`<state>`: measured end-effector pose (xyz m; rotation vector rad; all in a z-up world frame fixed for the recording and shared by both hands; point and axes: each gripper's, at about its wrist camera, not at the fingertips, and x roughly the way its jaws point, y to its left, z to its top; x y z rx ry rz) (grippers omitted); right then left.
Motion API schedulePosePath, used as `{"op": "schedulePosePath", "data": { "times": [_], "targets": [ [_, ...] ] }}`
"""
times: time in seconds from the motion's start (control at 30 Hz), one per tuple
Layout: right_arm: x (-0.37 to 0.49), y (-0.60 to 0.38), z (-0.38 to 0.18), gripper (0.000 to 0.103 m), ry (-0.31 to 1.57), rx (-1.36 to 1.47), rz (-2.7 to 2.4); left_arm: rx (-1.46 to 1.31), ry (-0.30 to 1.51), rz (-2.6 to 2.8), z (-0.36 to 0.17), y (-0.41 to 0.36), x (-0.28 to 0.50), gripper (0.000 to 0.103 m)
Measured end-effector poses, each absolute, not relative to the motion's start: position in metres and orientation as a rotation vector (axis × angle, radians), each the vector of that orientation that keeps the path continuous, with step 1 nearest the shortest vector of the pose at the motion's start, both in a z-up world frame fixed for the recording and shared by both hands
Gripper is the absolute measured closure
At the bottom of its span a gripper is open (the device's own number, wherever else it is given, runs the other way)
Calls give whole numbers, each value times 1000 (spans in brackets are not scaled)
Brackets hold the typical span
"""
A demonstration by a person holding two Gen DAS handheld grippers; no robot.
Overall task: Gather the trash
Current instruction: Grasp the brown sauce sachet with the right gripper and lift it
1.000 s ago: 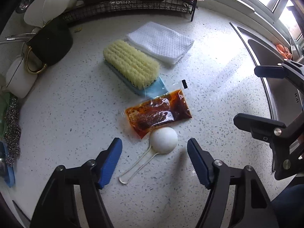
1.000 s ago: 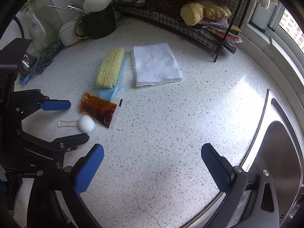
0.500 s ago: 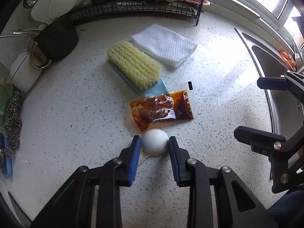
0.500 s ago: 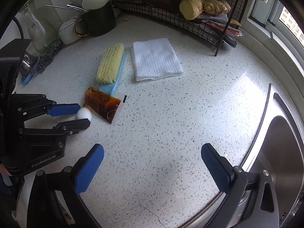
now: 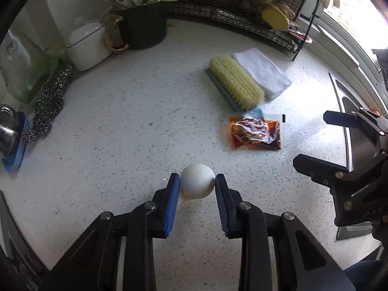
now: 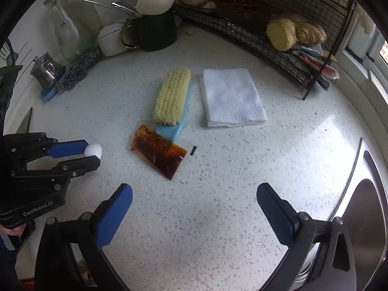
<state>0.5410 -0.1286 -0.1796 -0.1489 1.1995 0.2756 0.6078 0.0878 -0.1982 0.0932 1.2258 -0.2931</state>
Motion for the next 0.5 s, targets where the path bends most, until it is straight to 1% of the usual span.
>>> {"op": "schedulePosePath", "data": {
  "times": [0.27,0.3,0.33,0.4,0.43,0.5],
  "targets": [
    [566,-92,-192,1,1163,-228,366,84,1226,-232,-200,113,616,75],
    [569,-87,-195,3,1162,-240,377,79,1226,-227,-199,116,616,75],
    [572,-83,-197,5,1166,-246,387,75,1228,-220,-200,117,617,75],
    [578,-73,-205,17,1188,-259,399,69,1235,-209,-201,118,618,75],
    [580,-71,-209,20,1203,-267,398,66,1238,-202,-202,118,618,75],
    [580,-69,-213,31,1222,-264,408,56,1237,-206,-203,116,617,75]
  ]
}}
